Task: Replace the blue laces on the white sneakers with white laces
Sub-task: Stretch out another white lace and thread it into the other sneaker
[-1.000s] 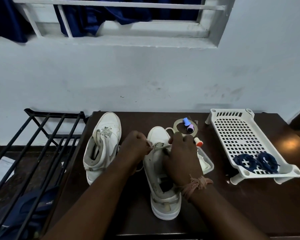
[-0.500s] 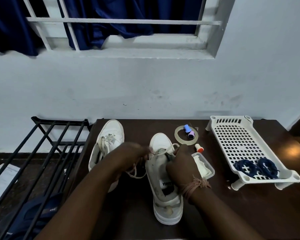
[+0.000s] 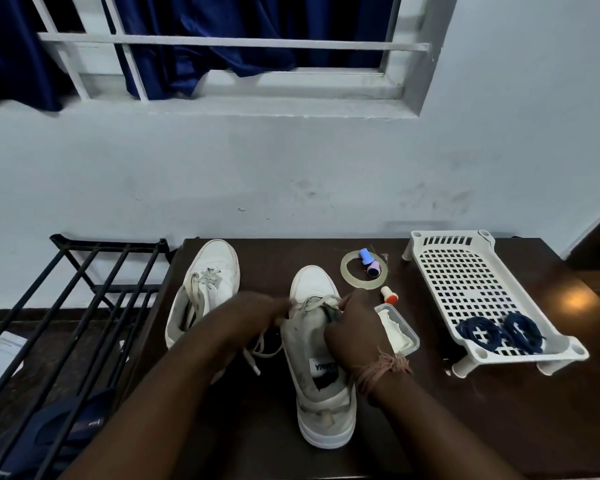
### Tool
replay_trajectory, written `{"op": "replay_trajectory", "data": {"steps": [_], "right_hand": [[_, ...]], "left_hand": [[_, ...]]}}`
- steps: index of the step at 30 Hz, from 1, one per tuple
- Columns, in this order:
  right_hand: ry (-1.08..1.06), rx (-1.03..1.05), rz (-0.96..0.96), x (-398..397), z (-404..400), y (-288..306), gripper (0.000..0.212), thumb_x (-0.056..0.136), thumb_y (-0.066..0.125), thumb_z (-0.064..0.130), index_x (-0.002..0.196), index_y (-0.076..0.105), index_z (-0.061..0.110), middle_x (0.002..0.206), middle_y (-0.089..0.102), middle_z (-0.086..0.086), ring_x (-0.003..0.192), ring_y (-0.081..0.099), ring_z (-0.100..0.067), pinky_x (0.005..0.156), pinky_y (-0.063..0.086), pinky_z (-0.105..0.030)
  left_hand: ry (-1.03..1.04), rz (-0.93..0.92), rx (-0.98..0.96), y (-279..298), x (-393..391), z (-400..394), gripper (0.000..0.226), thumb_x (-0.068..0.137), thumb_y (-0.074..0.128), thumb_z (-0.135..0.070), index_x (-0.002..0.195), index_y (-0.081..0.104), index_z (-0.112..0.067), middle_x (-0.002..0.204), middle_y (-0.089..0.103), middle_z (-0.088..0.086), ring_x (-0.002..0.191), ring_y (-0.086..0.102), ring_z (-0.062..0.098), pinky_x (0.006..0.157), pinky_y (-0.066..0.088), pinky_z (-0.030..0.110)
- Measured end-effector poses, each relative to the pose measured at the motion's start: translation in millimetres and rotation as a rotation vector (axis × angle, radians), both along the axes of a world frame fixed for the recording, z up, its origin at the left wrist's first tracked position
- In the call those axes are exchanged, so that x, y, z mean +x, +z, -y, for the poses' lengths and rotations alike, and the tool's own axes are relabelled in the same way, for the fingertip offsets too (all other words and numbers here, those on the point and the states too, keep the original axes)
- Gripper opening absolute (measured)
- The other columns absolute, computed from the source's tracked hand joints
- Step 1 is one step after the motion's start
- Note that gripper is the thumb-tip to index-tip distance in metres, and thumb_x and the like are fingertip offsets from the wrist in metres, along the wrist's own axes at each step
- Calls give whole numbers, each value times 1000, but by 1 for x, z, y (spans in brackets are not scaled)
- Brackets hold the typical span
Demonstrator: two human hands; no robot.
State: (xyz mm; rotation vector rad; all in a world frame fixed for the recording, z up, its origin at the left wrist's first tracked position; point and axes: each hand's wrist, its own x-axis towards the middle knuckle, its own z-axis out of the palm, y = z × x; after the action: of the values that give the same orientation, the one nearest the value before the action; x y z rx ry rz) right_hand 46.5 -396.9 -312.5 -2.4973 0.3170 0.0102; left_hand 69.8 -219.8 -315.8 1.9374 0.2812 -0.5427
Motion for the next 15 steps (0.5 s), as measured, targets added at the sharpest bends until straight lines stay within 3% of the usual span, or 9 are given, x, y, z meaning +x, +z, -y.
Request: {"op": "replay_trajectory", "data": {"steps": [1, 3, 5, 6, 7, 9, 11, 14, 15], "right_hand": [[-6, -1, -8, 1, -1, -1, 24, 91, 52, 7, 114, 50, 6, 102, 63, -6, 70, 45, -13, 49, 35, -6], [-15, -20, -22, 1, -3, -2, 24, 92, 52, 10, 115, 49, 6, 109, 64, -9, 81, 55, -20, 45, 31, -11], [-33, -37, -32, 1, -4, -1, 26, 93, 53, 12, 118, 48, 7, 113, 63, -8, 98, 63, -24, 43, 19, -15], [-43, -49, -39, 0, -3, 0, 28, 93, 53, 13, 120, 48, 8, 115, 63, -7, 103, 63, -25, 44, 14, -14], [-50, -61, -52, 0, -3, 0, 29, 93, 53, 13, 122, 48, 9, 116, 63, -6, 105, 63, -24, 45, 14, -14], [-61, -63, -68, 3, -4, -3, 31, 92, 53, 12, 122, 47, 8, 117, 63, -6, 105, 64, -24, 47, 22, -21], [-55, -8, -68, 5, -5, -6, 30, 90, 54, 9, 119, 46, 5, 114, 63, -9, 101, 64, -26, 55, 28, -25], [-59, 62, -63, 5, -6, -8, 25, 90, 54, 9, 114, 46, 4, 104, 61, -7, 82, 55, -22, 53, 27, -24], [-49, 63, -55, 4, -5, -8, 24, 90, 54, 9, 112, 46, 5, 102, 61, -7, 76, 50, -17, 49, 25, -20]], "left_hand": [[100, 47, -208, 6, 2, 0, 43, 88, 68, -53, 81, 75, -11, 94, 70, 13, 81, 54, 22, 72, 42, 33], [331, 164, -568, 15, 11, -7, 45, 95, 60, -51, 69, 68, -15, 97, 69, 10, 86, 57, 23, 80, 45, 39], [422, 145, -882, 17, 16, -13, 54, 100, 50, -53, 62, 50, -15, 81, 68, 8, 85, 68, 20, 85, 54, 42], [431, 65, -964, 18, 15, -14, 54, 100, 47, -54, 63, 45, -15, 69, 61, 5, 72, 67, 18, 77, 60, 39], [421, -19, -931, 17, 14, -14, 53, 100, 47, -54, 64, 45, -15, 62, 53, 3, 56, 58, 14, 62, 59, 32], [327, -92, -538, 1, 12, -14, 49, 102, 49, -51, 72, 50, -12, 65, 49, 5, 48, 40, 12, 43, 40, 22], [214, -61, -158, -11, 10, -12, 45, 103, 51, -46, 81, 56, -7, 73, 56, 11, 51, 44, 16, 46, 35, 23], [83, -18, 109, -18, 8, -7, 44, 102, 52, -42, 81, 61, -5, 58, 57, 5, 41, 48, 16, 52, 37, 24], [59, -6, 176, -20, 8, -6, 41, 101, 53, -42, 88, 64, -5, 62, 60, 5, 45, 53, 17, 55, 41, 25]]}}
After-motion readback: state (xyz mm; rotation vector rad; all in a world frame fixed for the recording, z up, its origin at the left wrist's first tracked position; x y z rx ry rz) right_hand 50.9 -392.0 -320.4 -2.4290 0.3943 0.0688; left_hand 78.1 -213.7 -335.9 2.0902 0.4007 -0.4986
